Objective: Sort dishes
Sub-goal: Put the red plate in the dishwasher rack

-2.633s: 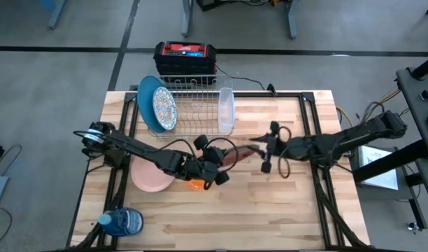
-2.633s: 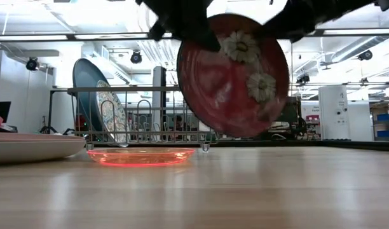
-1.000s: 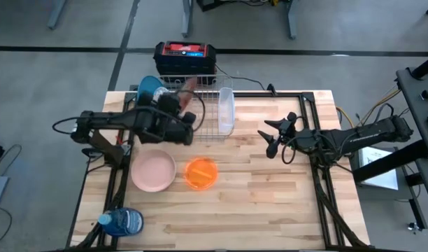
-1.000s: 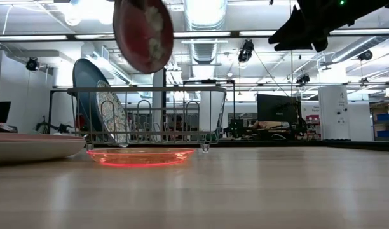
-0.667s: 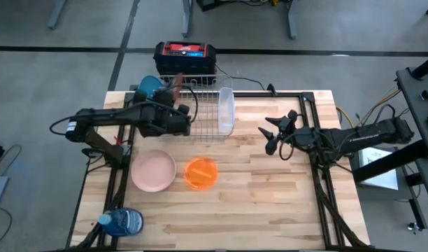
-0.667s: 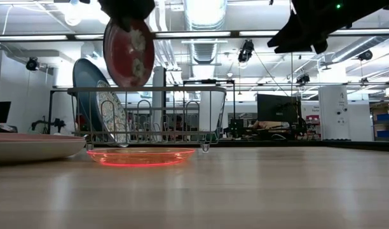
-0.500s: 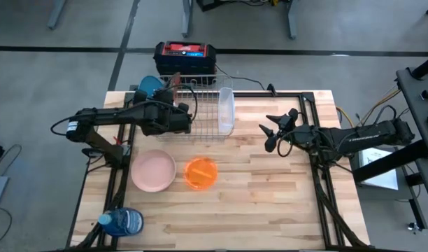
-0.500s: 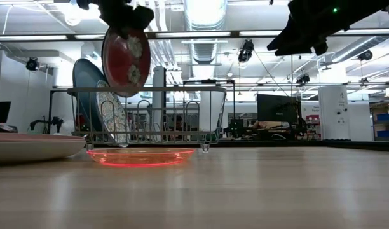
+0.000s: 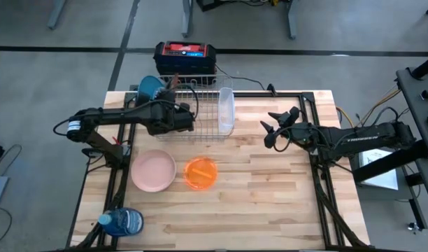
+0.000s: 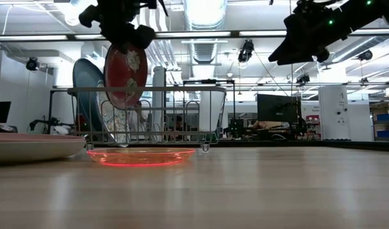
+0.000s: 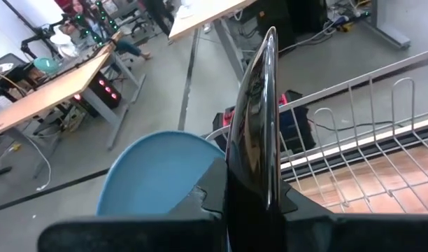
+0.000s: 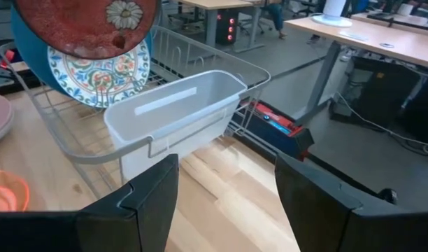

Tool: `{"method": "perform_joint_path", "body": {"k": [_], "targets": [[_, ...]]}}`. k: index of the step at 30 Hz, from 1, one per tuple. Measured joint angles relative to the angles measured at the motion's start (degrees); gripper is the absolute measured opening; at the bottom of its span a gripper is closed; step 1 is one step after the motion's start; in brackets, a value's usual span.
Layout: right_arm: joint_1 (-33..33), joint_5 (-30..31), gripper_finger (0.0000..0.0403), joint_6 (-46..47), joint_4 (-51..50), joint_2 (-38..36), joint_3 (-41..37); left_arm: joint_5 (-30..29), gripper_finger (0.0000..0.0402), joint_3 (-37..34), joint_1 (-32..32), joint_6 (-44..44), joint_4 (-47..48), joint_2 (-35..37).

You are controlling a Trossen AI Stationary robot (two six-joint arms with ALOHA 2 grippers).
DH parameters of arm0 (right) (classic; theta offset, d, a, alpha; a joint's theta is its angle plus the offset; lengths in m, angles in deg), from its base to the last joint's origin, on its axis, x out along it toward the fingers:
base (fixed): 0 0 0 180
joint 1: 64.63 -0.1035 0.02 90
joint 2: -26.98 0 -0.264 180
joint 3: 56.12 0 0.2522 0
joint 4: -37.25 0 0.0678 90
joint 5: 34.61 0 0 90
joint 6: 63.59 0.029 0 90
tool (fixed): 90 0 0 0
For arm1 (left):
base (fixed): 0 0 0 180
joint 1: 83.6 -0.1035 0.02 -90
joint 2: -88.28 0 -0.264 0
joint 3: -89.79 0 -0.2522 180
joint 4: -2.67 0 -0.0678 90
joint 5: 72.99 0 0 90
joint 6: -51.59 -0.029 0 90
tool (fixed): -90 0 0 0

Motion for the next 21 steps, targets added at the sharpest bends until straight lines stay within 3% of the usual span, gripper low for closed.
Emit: {"method": "perform_joint_path", "body": {"k": [21], "targets": [[0.81, -0.1, 0.0217, -0.19, 0.02, 0.17, -0.25, 2.62, 0.0017, -8.48, -1.34, -0.02, -9.5, -0.04]]}}
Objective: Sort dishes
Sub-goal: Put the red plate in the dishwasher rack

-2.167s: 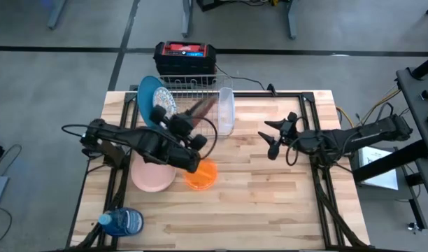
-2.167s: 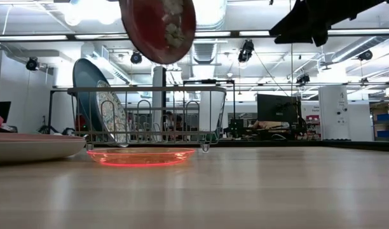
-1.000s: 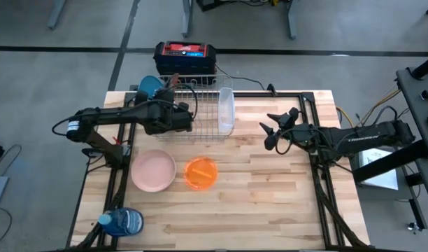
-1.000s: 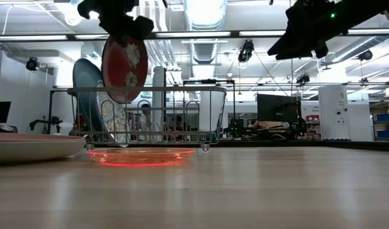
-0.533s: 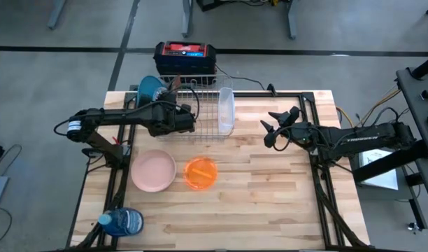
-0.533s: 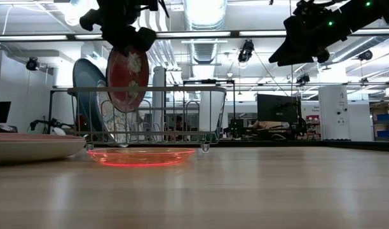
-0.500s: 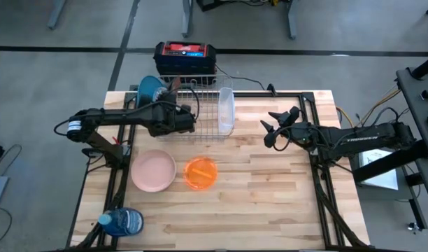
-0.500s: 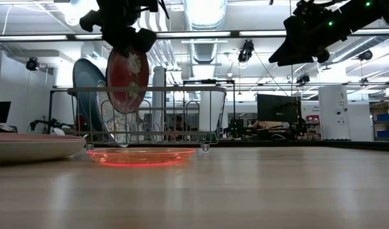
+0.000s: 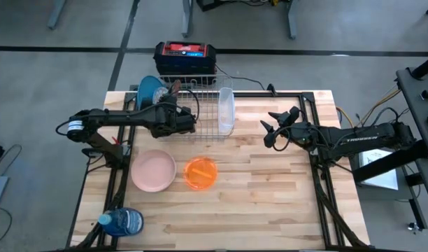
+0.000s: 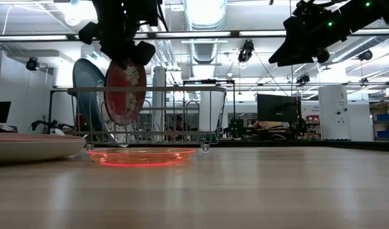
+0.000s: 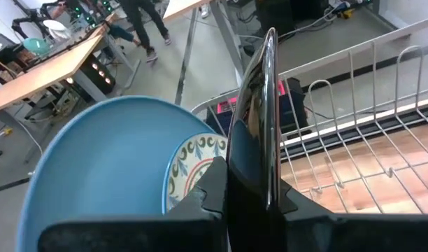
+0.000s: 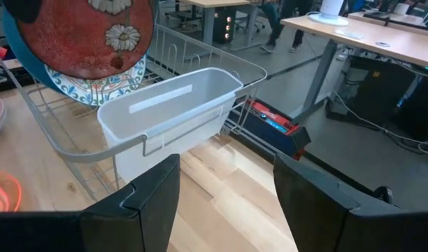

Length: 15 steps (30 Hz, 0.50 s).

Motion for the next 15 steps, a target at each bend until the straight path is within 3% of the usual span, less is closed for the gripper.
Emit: {"method": "perform_joint_path", "body": {"k": [15], "targets": [[0.0, 0.0, 0.0216, 0.02, 0.0, 0.0, 0.0, 2.88, 0.0026, -3.37, -0.74, 2.72, -4.87, -0.08]]}}
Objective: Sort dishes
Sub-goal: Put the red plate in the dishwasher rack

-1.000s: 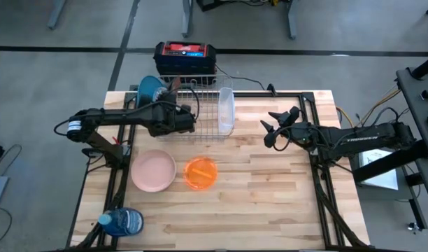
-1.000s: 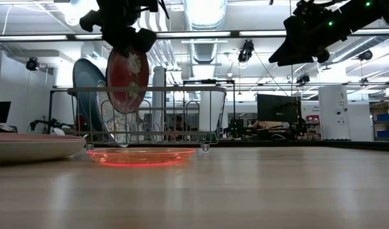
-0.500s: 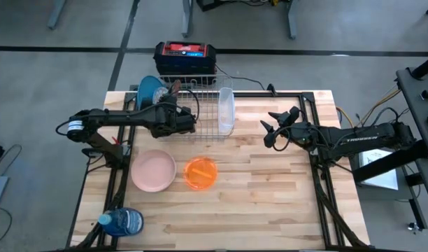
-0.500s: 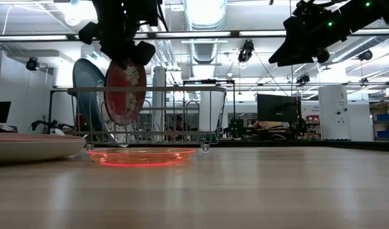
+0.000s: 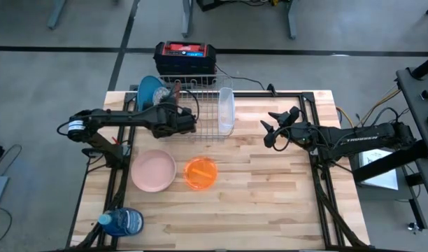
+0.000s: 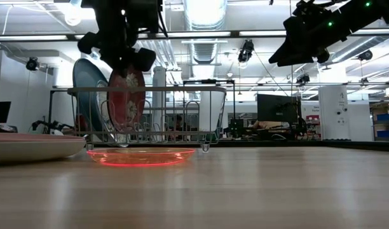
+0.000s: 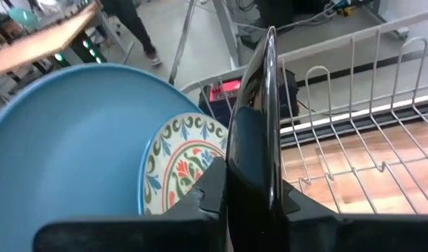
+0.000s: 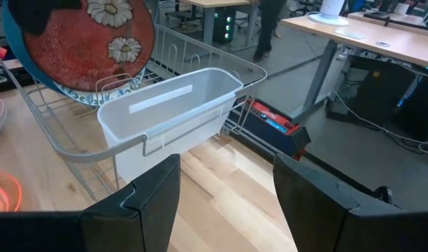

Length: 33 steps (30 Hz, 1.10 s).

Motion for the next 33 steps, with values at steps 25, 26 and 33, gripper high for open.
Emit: {"method": "perform_joint_path", "body": {"k": [25, 26, 33], "targets": [[0.0, -0.01, 0.022, 0.0, -0.02, 0.0, -0.04, 2.36, 0.0041, 0.14, -0.67, 3.37, -1.75, -5.8], [0.0, 0.0, 0.022, 0.0, -0.02, 0.0, -0.04, 2.34, 0.0043, 0.14, -0.68, 3.58, -1.74, -5.8], [0.0, 0.0, 0.0228, 0.04, -0.02, 0.0, -0.07, 1.54, 0.008, 0.14, -0.68, 3.99, -1.47, -5.78]]}}
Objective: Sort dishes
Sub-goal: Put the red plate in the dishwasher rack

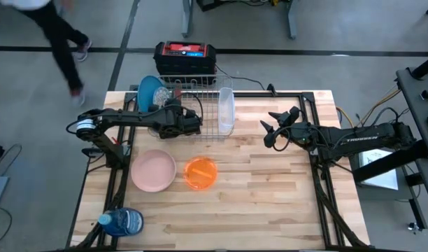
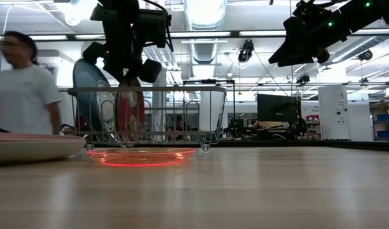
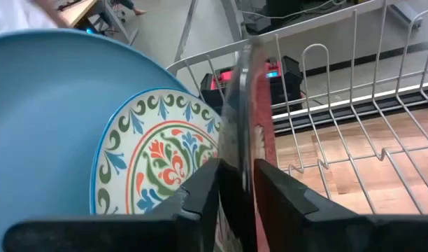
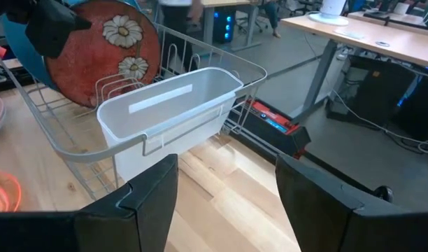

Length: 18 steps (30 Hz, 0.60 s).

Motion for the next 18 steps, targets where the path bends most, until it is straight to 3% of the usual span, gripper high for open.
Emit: {"method": "perform_joint_path", "body": {"k": [10, 18], "targets": [[-0.04, -0.02, 0.0223, 0.45, 0.0, 0.01, 0.0, 0.87, 0.0135, 0.52, -0.04, -0.72, 1.69, 0.28], [-0.04, -0.38, 0.0231, 1.14, 0.0, 0.02, 0.0, 2.27, 0.0145, 7.07, -0.02, -1.17, 10.65, 0.39]]}}
